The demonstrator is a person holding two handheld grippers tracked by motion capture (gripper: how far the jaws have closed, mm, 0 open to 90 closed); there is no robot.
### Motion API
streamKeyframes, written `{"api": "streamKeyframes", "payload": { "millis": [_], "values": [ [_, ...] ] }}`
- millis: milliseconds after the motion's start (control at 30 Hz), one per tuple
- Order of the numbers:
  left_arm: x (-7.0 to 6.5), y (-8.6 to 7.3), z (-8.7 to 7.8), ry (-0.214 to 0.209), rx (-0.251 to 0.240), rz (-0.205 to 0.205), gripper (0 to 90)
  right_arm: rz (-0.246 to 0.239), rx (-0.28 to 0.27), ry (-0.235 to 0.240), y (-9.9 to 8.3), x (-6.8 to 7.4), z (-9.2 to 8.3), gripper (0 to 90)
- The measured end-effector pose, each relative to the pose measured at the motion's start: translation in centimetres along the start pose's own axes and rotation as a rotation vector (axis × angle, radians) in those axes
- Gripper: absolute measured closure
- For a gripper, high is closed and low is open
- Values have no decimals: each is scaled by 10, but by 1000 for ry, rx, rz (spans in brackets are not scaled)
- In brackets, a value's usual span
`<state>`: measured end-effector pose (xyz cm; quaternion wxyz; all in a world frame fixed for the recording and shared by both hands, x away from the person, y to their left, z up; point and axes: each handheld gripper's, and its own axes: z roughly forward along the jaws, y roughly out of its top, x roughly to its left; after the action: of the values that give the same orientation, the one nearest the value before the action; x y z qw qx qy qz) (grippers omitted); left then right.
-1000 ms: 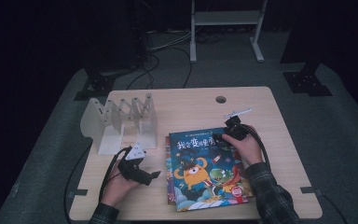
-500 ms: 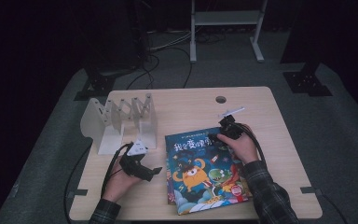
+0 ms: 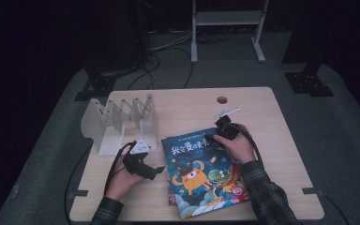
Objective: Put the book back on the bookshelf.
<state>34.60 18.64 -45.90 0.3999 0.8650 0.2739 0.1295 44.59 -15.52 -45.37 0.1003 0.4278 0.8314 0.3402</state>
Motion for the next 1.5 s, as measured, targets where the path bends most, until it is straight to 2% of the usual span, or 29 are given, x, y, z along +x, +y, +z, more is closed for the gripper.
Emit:
{"api": "streamKeyframes", "payload": {
  "millis": [400, 1167, 1500],
  "values": [
    [3, -1, -4, 5, -8, -9, 0, -30, 15, 9, 9, 13, 7, 320],
    [5, -4, -3, -1, -1, -22, 0, -62, -4, 79, 17, 34, 22, 323],
    [5, -4, -2, -13, 1, -28, 0, -85, -7, 106, 21, 48, 28, 323]
  ]
}}
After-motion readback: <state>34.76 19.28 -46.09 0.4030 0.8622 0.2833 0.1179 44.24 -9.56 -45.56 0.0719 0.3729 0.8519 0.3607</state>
